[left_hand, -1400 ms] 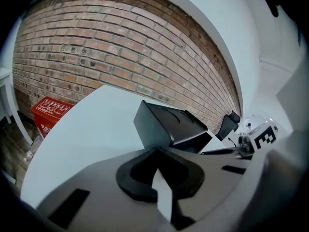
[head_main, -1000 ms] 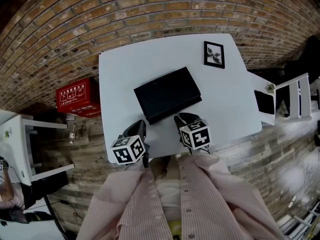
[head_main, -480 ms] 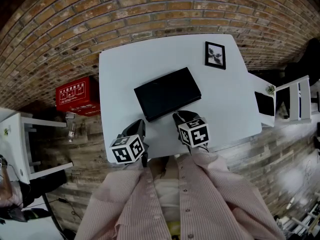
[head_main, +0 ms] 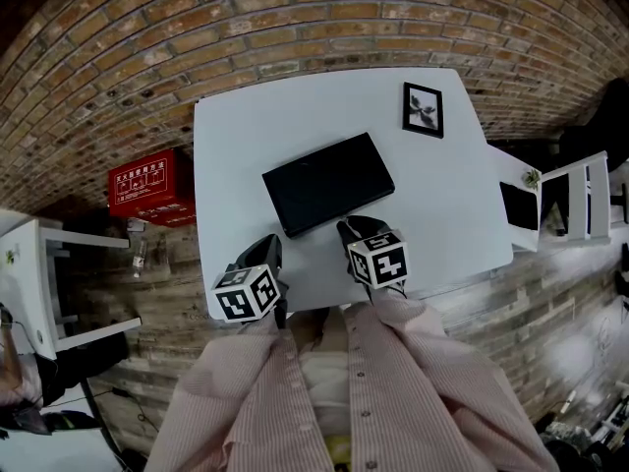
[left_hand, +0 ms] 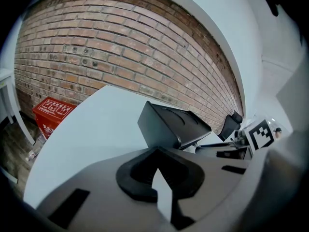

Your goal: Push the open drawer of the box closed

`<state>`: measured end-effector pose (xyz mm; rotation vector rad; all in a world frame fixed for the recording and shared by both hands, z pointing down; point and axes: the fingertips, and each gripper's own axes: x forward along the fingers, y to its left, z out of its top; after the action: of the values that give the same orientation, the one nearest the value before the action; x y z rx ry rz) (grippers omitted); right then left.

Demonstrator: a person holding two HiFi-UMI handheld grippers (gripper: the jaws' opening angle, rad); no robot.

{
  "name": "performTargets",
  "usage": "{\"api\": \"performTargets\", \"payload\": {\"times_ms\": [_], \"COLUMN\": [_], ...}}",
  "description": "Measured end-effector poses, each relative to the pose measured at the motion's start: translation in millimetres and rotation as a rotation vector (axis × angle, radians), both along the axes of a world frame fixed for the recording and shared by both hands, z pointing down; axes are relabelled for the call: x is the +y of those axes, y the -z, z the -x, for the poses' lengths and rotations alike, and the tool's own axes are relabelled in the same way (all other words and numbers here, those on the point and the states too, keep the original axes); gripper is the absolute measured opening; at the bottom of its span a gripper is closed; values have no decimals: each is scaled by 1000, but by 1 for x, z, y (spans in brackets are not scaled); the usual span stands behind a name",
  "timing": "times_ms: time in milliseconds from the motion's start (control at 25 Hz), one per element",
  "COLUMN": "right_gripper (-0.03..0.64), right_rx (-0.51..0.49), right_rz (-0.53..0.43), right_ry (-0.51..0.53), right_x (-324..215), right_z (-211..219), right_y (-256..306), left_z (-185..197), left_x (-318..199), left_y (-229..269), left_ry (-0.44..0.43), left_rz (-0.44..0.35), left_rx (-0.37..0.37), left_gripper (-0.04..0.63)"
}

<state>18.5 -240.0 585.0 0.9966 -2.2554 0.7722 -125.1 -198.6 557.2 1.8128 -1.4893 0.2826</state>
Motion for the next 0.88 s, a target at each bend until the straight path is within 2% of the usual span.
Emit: {"api": "performTargets", "payload": {"times_ms": [560, 880], "right_gripper": [77, 78], "right_rx": [-10, -33], "right_rz": [-6, -84], "right_ry": [-5, -6], "right_x": [-3, -3], "right_z": [2, 4], "right_y": [0, 7], "left_z": [6, 8], "left_x": [2, 5], "left_y": [2, 2], "left_ry": [10, 10], "left_rz": [-5, -6], "left_rx": [-5, -2], "left_gripper": [-5, -5]}}
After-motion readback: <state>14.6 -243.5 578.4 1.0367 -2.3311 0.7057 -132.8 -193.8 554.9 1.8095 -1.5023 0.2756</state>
